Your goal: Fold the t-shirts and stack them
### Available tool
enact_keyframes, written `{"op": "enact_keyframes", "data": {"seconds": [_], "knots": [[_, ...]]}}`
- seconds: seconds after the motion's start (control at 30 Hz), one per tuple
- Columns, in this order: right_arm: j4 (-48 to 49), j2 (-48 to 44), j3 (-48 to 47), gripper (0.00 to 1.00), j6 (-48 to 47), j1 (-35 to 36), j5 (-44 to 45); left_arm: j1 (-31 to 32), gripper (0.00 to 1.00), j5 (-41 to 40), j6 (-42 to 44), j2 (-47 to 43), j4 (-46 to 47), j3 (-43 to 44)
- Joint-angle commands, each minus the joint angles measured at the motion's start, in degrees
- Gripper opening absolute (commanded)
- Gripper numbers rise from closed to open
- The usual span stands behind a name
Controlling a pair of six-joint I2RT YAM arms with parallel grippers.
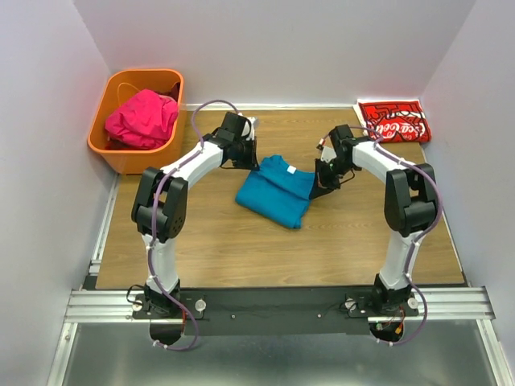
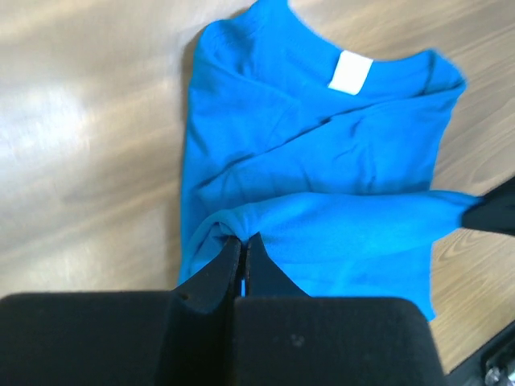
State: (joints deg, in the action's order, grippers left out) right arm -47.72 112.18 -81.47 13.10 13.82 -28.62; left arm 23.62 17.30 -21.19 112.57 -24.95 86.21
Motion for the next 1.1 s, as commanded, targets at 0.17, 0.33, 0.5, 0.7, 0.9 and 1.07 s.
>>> {"op": "enact_keyframes", "data": {"seconds": [0.17,0.33,0.5,0.7,0.9,1.07], "knots": [[6.9,5.0,2.4,0.0,1.3,-0.7,-0.3,-0.5,0.0,0.5,4.0,4.9,1.2,2.9],[6.0,-0.6,6.3,0.0,0.7,-0.6,-3.4,-0.3,0.0,0.3,3.0,-4.4,1.1,-7.5],[2.8,-10.7,14.3,0.0,0.2,3.4,-4.9,2.3,0.0,-1.4,0.5,-18.2,-1.5,-21.6],[0.8,-21.1,24.1,0.0,3.6,12.8,-5.2,8.1,0.0,-2.6,-5.9,-36.2,-7.7,-35.5],[-0.4,-31.8,32.1,0.0,11.7,29.0,-13.4,20.8,0.0,1.6,-21.2,-58.8,-21.6,-43.6],[-1.0,-38.7,27.9,0.01,14.8,31.9,-20.1,23.4,0.0,4.9,-29.9,-72.9,-27.5,-37.9]]}}
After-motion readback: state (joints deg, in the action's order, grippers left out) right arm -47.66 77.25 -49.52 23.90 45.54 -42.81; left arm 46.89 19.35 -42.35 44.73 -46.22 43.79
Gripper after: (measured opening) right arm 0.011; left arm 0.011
